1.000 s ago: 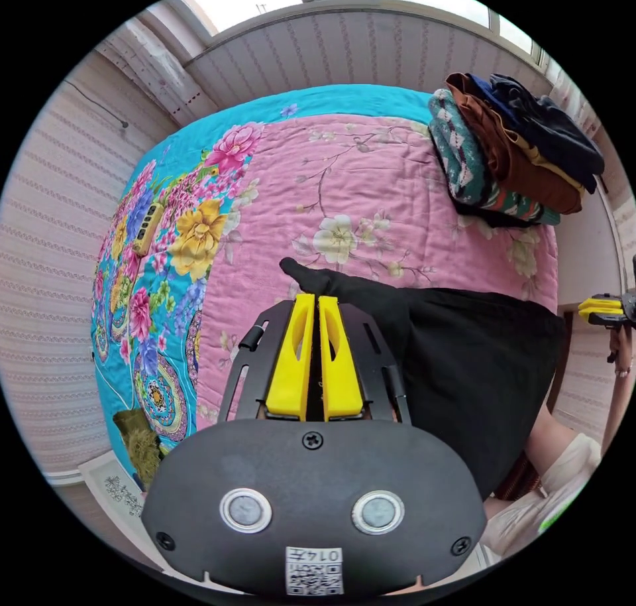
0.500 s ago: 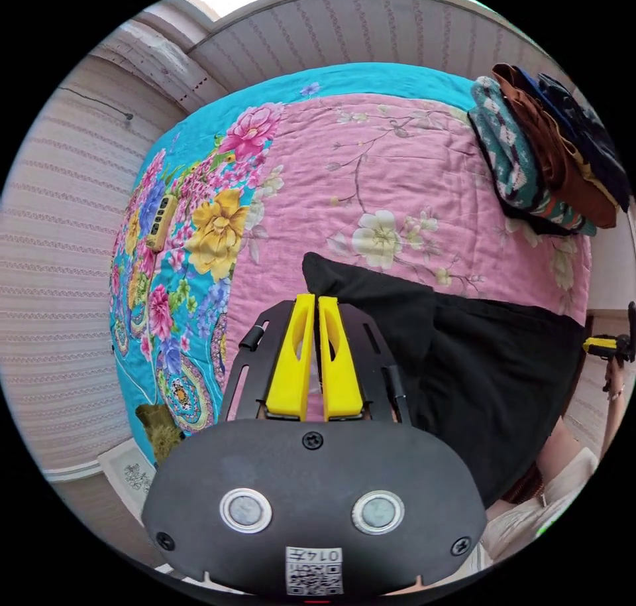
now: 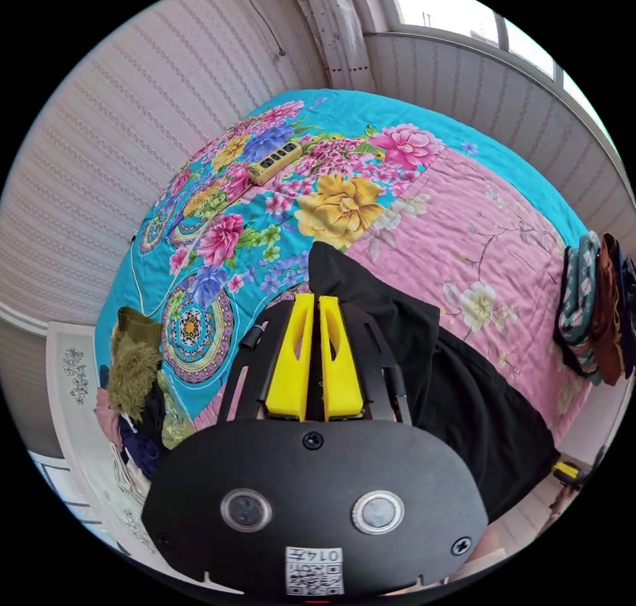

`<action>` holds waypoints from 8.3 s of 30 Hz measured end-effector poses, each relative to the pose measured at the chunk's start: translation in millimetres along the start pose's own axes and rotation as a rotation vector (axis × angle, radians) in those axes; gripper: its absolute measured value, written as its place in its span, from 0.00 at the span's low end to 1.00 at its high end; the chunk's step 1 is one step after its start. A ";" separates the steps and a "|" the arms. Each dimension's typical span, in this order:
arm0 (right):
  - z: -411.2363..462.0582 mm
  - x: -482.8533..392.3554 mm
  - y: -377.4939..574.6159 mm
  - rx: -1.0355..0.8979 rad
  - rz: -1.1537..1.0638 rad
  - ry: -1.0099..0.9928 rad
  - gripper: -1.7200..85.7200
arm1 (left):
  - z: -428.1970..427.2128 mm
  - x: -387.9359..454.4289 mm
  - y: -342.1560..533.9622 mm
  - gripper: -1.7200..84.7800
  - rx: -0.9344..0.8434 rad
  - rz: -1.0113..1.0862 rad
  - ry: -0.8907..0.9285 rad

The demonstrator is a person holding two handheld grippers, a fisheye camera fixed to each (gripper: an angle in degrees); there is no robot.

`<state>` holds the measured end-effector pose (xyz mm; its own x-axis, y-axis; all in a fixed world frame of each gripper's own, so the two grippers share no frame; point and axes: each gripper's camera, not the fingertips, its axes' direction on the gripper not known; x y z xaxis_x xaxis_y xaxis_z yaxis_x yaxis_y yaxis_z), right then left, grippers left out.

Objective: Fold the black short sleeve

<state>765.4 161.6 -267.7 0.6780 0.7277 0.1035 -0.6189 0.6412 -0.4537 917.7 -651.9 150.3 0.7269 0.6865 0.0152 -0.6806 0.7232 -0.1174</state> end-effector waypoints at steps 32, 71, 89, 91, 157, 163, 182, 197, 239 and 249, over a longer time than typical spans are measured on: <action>21.3 -144.9 -46.2 -0.014 -0.110 -0.035 0.18 | 133.9 -178.4 325.5 0.09 -0.246 0.263 0.301; -32.2 -162.2 -120.6 0.166 0.113 0.221 0.05 | 140.4 -257.5 304.6 0.03 -0.183 0.138 0.134; 66.8 -385.7 -294.6 0.040 -0.433 -0.025 0.11 | 183.2 -289.1 308.4 0.01 -0.307 -0.040 0.207; 77.7 -447.0 -354.1 0.035 -0.580 -0.078 0.16 | 178.5 -287.0 310.7 0.01 -0.292 -0.019 0.185; 114.1 -195.7 -352.4 -0.190 -0.351 0.277 0.14 | -26.1 -6.8 425.6 0.02 -0.157 0.359 0.603; 116.3 -142.1 -322.2 -0.181 -0.302 0.238 0.05 | -43.2 61.5 418.1 0.01 -0.179 0.469 0.638; 145.3 27.4 -131.0 -0.045 0.227 -0.252 0.07 | -78.5 160.7 435.8 0.07 -0.215 0.583 0.494; 130.6 -109.2 -53.0 0.033 -0.021 -0.114 0.13 | -106.9 133.8 485.5 0.08 -0.212 0.556 0.413; 560.4 -847.8 214.5 -0.441 -0.936 0.587 0.15 | -279.4 -355.0 1175.0 0.08 -0.296 -0.741 0.196; 602.9 -1063.6 387.1 -0.429 -1.384 0.197 0.16 | -310.6 -426.0 1387.6 0.10 -0.304 -1.067 0.135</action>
<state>-434.5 -217.4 -19.8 0.6843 -0.4633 0.5631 0.6978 0.6401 -0.3214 -307.9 35.8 -327.6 0.9418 -0.3022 0.1475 0.3354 0.8760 -0.3466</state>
